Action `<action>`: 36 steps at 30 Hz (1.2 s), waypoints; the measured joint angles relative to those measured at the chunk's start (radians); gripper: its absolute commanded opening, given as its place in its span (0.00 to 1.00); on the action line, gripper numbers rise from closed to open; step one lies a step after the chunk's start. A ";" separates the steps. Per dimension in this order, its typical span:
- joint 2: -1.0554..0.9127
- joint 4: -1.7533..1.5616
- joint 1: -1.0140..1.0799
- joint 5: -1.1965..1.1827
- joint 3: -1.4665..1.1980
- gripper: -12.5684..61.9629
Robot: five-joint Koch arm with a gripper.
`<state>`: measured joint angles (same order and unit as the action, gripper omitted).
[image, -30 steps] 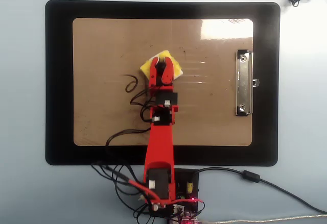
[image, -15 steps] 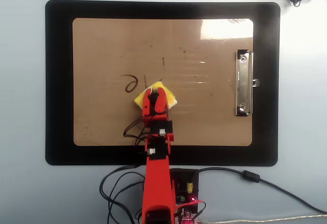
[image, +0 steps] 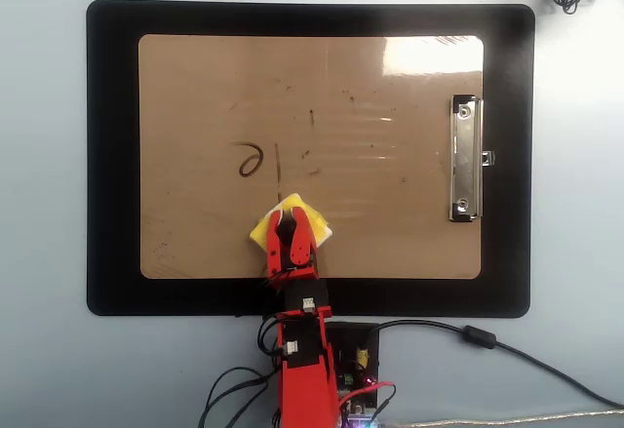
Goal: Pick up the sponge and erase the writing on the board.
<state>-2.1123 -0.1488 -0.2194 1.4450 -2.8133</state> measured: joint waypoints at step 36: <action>0.256 0.187 0.083 -0.052 0.275 0.06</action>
<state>-1.8561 0.0383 -0.1365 1.3929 -2.5387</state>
